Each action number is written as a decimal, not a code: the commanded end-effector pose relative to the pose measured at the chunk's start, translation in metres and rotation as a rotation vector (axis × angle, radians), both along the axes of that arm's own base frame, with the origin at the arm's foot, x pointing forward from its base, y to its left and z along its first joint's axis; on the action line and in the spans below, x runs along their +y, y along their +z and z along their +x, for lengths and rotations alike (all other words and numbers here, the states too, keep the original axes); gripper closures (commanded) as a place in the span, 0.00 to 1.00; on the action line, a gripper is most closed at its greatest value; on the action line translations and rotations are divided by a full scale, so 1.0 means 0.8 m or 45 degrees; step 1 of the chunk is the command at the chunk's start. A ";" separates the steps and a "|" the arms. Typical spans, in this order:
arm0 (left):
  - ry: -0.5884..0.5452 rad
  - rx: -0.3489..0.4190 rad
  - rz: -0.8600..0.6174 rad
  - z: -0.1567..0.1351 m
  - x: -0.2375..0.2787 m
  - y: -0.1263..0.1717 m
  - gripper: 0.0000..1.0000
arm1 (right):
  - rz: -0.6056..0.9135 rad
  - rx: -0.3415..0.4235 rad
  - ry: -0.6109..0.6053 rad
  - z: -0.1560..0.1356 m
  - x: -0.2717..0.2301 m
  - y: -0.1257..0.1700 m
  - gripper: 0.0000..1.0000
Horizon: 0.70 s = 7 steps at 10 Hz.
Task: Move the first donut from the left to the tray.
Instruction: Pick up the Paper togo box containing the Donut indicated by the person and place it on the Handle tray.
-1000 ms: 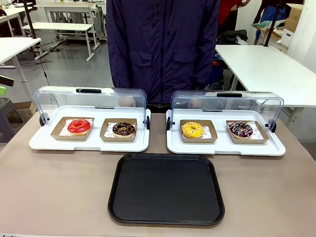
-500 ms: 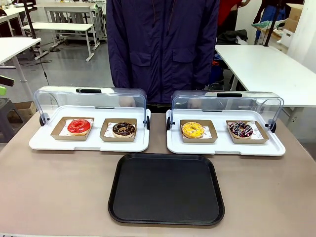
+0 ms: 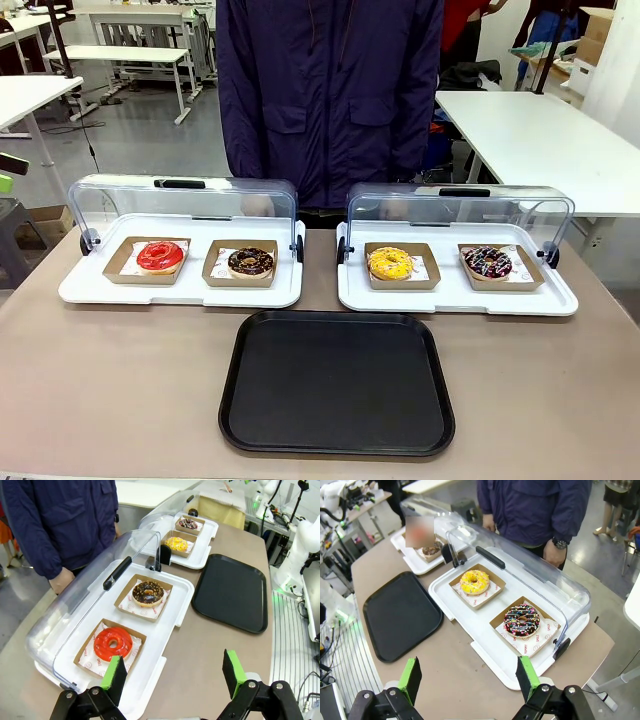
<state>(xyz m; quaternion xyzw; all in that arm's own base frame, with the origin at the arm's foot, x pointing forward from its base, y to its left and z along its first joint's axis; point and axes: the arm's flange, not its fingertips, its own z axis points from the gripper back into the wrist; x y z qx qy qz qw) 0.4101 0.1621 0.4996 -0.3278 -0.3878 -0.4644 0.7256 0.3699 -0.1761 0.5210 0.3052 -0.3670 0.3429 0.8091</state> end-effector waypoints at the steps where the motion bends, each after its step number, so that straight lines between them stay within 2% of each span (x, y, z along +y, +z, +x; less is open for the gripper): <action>1: -0.018 -0.029 -0.015 0.000 0.000 -0.001 0.00 | 0.013 -0.043 0.016 0.003 -0.001 0.001 0.00; 7: -0.018 -0.029 -0.015 0.000 0.000 -0.001 0.00 | 0.013 -0.043 0.016 0.003 -0.001 0.001 0.00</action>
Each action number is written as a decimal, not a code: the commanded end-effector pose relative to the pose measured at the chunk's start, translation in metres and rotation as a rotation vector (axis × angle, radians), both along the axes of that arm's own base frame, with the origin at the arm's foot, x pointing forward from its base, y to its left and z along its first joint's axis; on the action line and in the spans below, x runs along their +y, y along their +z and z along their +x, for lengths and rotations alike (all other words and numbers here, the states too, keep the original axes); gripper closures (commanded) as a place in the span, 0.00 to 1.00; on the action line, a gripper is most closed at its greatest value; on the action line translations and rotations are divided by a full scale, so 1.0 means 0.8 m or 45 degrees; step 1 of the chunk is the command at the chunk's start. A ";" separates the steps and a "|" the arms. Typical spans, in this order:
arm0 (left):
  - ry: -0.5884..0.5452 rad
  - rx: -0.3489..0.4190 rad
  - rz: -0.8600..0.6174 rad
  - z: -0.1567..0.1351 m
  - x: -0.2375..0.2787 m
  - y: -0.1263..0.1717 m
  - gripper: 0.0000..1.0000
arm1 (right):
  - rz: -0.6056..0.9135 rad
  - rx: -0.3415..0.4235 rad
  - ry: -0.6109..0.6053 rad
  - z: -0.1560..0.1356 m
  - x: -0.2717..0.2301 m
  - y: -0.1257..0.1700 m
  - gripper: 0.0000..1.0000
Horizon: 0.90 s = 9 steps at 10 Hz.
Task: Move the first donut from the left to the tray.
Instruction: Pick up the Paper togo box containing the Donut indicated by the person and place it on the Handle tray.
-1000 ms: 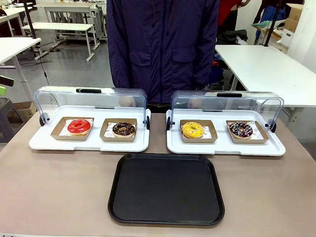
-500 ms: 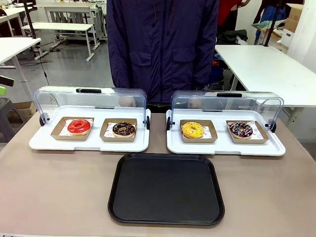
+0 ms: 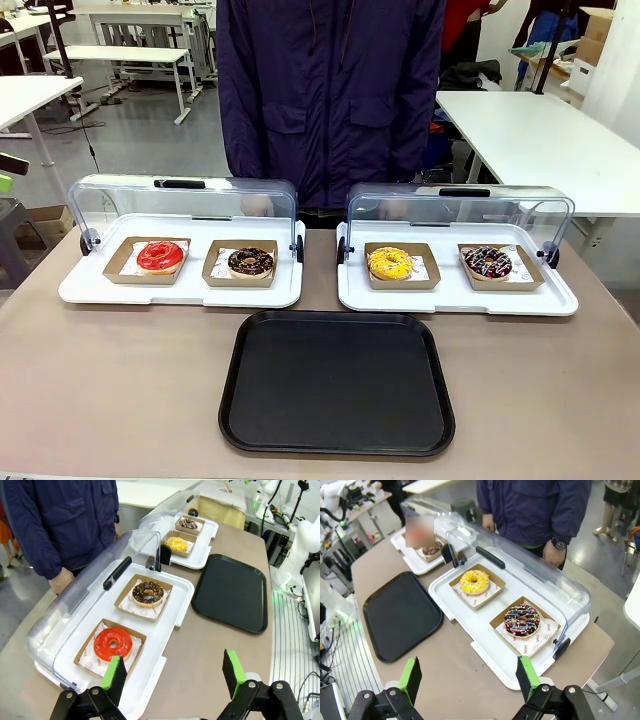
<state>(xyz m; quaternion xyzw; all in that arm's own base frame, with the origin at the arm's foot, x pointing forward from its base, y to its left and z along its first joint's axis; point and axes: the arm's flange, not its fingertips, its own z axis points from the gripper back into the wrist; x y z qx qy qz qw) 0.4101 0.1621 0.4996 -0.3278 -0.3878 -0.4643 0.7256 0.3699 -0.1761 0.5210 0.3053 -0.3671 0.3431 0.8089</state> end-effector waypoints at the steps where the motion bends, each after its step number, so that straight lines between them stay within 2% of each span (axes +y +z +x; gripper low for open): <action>1: -0.018 -0.029 -0.015 0.000 0.000 -0.001 0.00 | 0.013 -0.043 0.016 0.003 -0.001 0.002 0.00; 9: -0.018 -0.029 -0.015 0.000 0.000 -0.001 0.00 | 0.013 -0.043 0.016 0.003 -0.001 0.002 0.00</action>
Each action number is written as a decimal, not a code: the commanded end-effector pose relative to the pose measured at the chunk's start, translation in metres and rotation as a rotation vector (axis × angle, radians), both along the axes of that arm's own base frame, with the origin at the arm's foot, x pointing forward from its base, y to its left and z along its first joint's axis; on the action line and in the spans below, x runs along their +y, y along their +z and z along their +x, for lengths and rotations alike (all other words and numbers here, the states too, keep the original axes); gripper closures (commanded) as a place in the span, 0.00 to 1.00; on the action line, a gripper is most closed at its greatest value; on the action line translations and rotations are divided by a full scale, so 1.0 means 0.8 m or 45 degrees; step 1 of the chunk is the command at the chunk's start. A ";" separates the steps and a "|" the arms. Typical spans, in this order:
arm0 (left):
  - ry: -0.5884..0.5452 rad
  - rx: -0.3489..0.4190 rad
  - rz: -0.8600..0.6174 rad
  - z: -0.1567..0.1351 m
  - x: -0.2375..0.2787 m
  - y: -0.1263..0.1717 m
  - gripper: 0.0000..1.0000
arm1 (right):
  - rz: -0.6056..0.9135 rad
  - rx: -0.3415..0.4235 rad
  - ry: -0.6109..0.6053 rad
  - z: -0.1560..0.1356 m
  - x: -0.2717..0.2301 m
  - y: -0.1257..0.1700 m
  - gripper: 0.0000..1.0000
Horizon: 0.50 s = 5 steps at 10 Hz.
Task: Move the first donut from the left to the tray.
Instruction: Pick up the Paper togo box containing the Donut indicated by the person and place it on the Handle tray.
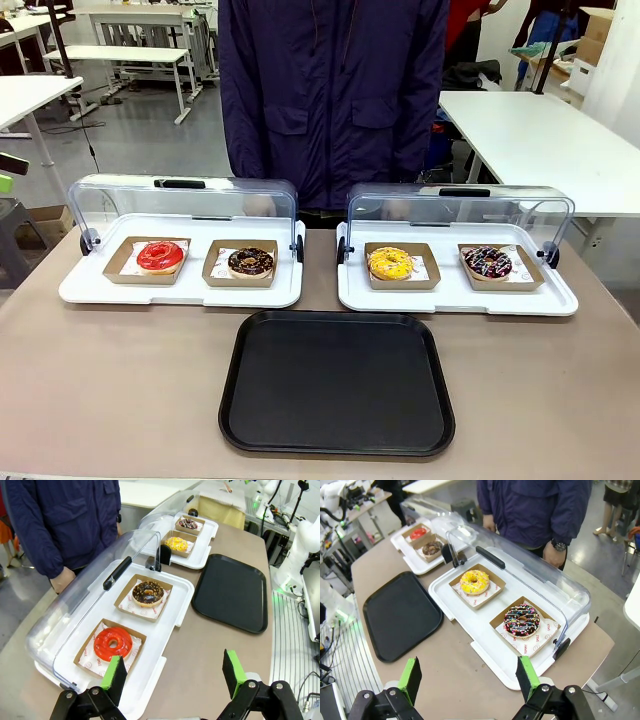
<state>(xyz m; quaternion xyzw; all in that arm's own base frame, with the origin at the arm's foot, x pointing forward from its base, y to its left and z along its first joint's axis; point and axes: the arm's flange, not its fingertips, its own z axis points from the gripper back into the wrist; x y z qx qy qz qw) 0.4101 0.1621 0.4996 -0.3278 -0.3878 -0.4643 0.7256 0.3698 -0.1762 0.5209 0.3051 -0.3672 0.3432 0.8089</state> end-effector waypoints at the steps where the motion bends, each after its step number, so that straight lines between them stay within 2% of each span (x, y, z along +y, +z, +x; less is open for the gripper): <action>1: -0.018 -0.029 -0.015 0.000 0.000 -0.001 0.00 | 0.013 -0.042 0.016 0.003 -0.001 0.002 0.00; 5: -0.018 -0.029 -0.015 0.000 0.000 -0.001 0.00 | 0.013 -0.042 0.016 0.003 -0.001 0.002 0.00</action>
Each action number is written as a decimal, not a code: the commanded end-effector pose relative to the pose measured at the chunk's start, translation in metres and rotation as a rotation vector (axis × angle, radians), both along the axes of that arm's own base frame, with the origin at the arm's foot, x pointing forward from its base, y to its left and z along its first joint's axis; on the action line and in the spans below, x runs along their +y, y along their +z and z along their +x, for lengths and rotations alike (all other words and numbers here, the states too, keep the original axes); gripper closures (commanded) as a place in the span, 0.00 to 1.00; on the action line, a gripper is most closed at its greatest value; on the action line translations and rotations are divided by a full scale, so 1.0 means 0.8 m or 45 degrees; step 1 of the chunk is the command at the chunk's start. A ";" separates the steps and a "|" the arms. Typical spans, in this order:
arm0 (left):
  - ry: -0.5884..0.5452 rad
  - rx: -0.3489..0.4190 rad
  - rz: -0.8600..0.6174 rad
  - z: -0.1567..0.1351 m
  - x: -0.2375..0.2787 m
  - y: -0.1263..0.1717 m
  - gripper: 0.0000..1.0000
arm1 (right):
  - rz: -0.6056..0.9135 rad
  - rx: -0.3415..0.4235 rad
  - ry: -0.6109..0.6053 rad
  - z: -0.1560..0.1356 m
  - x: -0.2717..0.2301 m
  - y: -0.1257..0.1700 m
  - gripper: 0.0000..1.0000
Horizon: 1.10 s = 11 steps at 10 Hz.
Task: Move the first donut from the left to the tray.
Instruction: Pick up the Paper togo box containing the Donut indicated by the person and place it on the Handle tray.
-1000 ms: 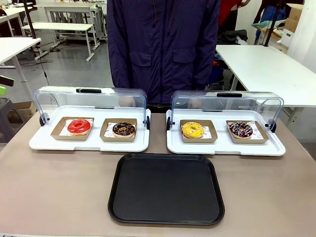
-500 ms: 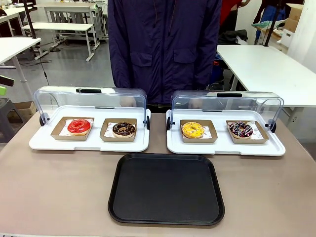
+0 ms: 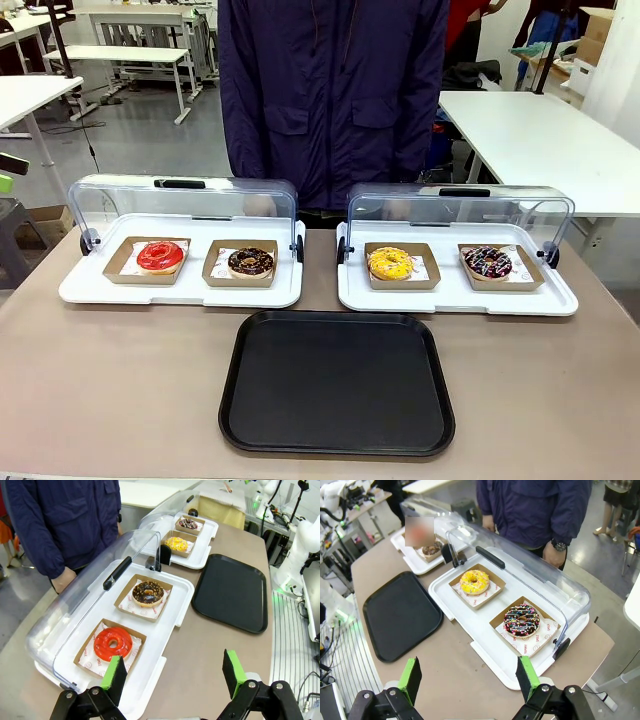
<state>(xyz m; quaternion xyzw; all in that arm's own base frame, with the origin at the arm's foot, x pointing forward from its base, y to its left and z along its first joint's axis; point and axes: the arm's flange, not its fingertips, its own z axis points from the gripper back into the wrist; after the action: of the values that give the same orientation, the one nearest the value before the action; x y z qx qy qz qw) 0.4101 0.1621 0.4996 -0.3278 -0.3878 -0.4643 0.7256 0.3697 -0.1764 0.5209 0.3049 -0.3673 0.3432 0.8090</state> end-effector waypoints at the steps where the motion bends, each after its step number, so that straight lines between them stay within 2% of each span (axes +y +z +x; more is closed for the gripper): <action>1: -0.018 -0.029 -0.015 0.000 0.000 -0.001 0.00 | 0.013 -0.042 0.016 0.003 -0.001 0.002 0.00; 11: -0.018 -0.029 -0.015 0.000 0.000 -0.001 0.00 | 0.013 -0.042 0.016 0.003 -0.001 0.002 0.00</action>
<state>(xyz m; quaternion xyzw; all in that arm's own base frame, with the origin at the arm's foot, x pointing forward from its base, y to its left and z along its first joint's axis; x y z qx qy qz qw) 0.4101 0.1621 0.4996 -0.3278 -0.3878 -0.4643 0.7256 0.3697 -0.1763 0.5210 0.3046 -0.3671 0.3435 0.8089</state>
